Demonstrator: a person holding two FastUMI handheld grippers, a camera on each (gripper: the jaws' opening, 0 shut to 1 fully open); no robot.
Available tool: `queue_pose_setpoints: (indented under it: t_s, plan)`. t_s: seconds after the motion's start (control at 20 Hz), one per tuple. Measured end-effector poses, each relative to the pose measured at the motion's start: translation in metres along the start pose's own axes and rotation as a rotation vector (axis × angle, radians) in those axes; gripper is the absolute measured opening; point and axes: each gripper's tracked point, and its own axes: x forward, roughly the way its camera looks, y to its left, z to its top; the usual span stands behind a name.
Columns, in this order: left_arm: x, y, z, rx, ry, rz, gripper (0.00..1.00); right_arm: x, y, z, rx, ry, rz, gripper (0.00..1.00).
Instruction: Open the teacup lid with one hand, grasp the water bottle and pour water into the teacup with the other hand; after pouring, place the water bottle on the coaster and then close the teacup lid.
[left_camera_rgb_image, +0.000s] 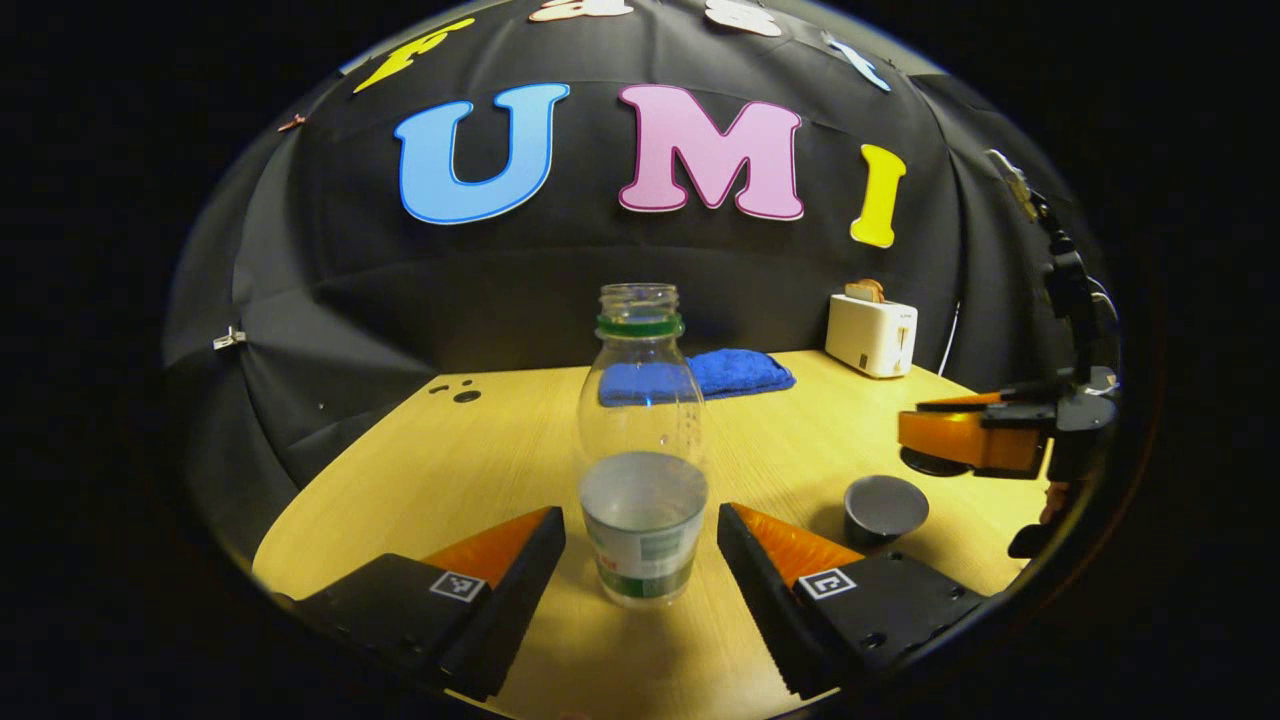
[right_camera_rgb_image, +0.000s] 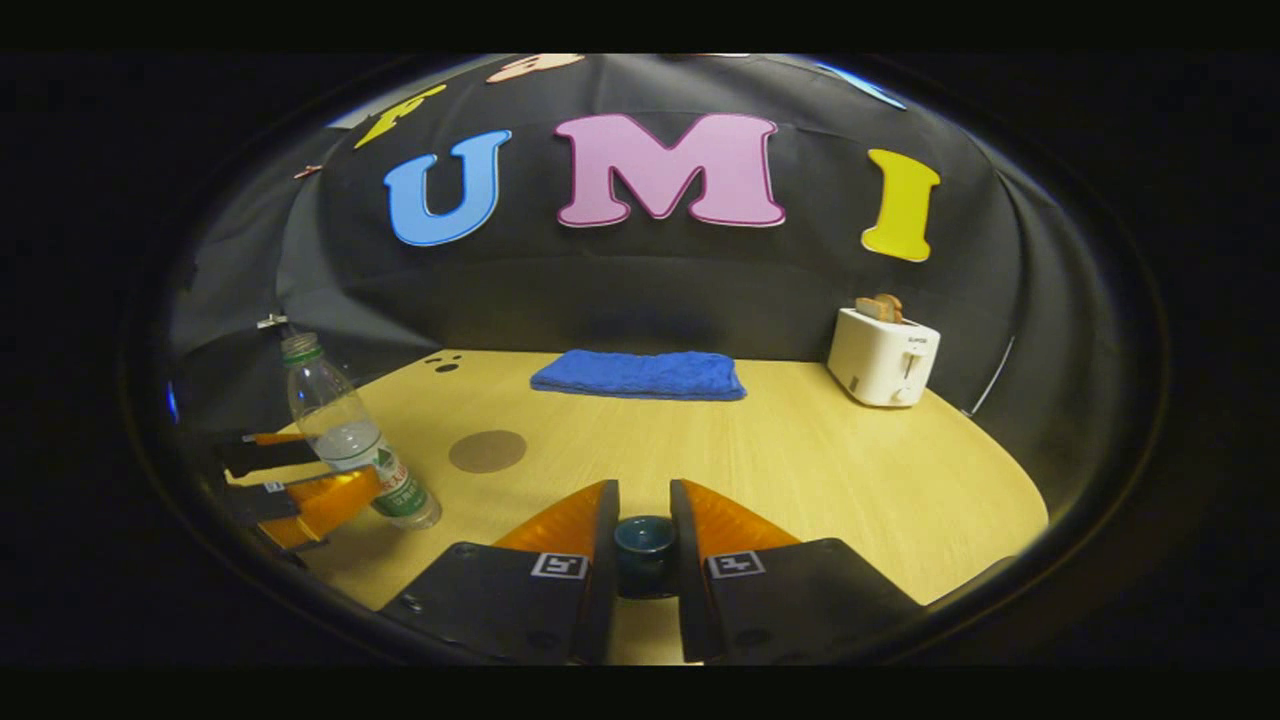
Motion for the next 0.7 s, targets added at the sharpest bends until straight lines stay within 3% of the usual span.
queue_pose_setpoints:
  t_s: [0.35,0.5,0.55,0.7]
  plan:
    - [0.042,0.001,0.009,-0.020,-0.019,0.001,0.97,-0.009,-0.028,-0.019,0.017,0.032,-0.060,0.28]
    - [0.049,-0.003,0.012,-0.042,-0.022,-0.006,0.89,-0.007,-0.032,-0.020,0.044,0.021,-0.072,0.29]
    - [0.049,-0.005,0.012,-0.035,-0.016,-0.017,0.83,-0.006,-0.032,-0.019,0.051,0.019,-0.074,0.28]
    - [0.049,0.000,0.016,0.062,-0.025,0.012,0.81,-0.007,-0.037,-0.020,0.058,0.020,-0.075,0.28]
